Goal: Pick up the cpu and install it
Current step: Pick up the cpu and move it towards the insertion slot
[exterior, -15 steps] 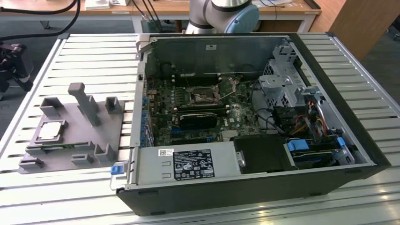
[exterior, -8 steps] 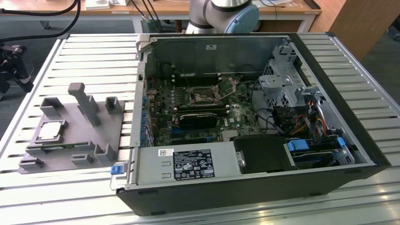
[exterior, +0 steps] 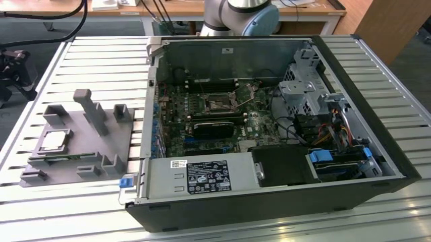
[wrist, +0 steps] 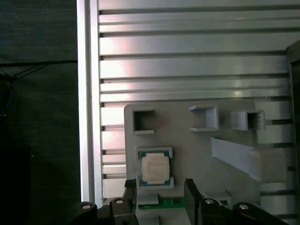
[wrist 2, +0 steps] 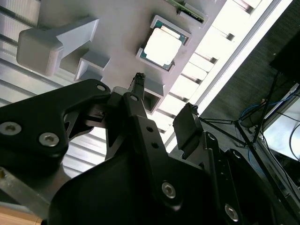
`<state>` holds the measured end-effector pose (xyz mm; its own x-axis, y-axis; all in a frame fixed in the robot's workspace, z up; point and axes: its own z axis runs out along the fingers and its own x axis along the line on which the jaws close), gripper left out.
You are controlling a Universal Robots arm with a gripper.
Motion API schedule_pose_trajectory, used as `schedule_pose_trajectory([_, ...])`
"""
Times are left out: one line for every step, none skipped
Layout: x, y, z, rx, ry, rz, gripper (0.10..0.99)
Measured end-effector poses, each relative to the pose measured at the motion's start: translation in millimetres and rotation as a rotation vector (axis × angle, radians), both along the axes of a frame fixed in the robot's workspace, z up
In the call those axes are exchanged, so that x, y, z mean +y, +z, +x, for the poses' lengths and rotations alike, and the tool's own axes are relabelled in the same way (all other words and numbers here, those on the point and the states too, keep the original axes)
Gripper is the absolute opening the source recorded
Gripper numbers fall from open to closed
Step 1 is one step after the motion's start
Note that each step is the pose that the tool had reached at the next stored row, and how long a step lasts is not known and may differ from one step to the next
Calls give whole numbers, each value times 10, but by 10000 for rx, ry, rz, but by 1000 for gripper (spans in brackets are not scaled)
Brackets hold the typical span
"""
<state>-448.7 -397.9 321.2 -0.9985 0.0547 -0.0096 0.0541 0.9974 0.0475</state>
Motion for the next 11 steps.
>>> schedule_pose_trajectory([0,-3,-1,0,0,0,529])
schedule_pose_trajectory([0,-6,0,0,0,1,529])
schedule_pose_trajectory([0,-9,-1,0,0,0,529])
schedule_pose_trajectory([0,-14,-1,-1,0,1,529])
schedule_pose_trajectory([0,-18,-1,-1,0,1,529])
schedule_pose_trajectory([0,-22,-1,-1,0,1,529])
schedule_pose_trajectory([0,-27,-2,-2,0,1,529])
schedule_pose_trajectory([0,-32,-2,-1,0,1,529])
schedule_pose_trajectory([0,-36,-2,0,0,0,529])
schedule_pose_trajectory([0,-42,-2,-1,-1,1,529])
schedule_pose_trajectory([0,-47,-2,0,0,0,529])
